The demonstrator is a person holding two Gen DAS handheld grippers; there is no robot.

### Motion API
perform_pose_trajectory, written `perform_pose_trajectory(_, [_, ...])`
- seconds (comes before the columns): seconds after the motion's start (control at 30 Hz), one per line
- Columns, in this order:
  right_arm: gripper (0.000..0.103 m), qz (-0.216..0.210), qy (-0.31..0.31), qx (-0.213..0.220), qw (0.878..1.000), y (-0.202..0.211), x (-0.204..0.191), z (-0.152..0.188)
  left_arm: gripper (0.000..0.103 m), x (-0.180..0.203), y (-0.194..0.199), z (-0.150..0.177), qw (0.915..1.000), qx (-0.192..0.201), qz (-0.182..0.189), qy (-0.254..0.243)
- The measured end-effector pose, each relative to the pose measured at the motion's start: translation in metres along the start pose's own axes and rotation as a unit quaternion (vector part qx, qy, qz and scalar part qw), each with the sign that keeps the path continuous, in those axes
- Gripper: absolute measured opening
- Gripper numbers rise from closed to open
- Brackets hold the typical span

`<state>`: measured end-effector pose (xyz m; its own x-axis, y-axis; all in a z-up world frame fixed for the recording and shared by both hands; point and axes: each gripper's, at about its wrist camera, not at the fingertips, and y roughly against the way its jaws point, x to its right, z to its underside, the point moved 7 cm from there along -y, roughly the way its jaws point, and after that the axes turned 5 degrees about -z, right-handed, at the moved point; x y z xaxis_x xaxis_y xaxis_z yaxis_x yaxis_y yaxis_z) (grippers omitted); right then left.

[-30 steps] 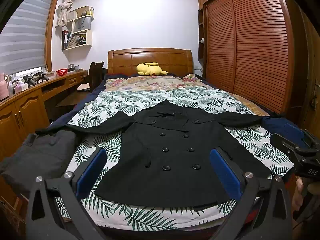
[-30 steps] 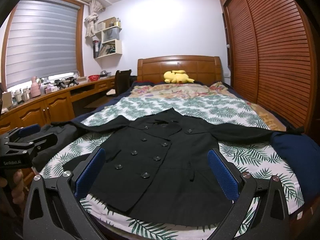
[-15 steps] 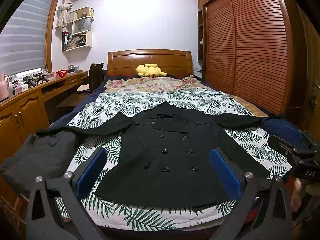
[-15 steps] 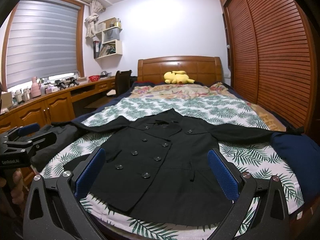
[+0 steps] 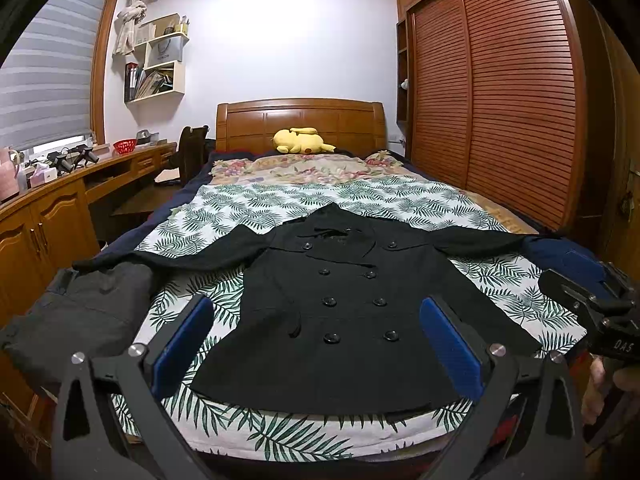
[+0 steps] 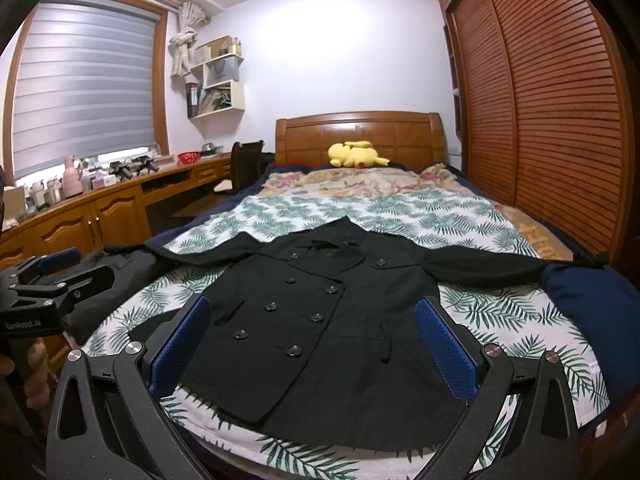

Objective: Fold large clothes

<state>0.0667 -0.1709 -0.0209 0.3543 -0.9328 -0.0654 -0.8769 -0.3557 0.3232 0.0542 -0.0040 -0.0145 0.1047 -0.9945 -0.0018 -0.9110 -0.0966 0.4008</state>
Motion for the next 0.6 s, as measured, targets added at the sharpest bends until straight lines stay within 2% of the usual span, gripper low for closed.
perform_pose_trajectory(0.6, [0.103, -0.001, -0.001, 0.000, 1.000, -0.0002, 0.0023, -0.0014, 0.103, -0.0011, 0.0000, 0.0010, 1.0000, 0.000, 0.000, 0.000])
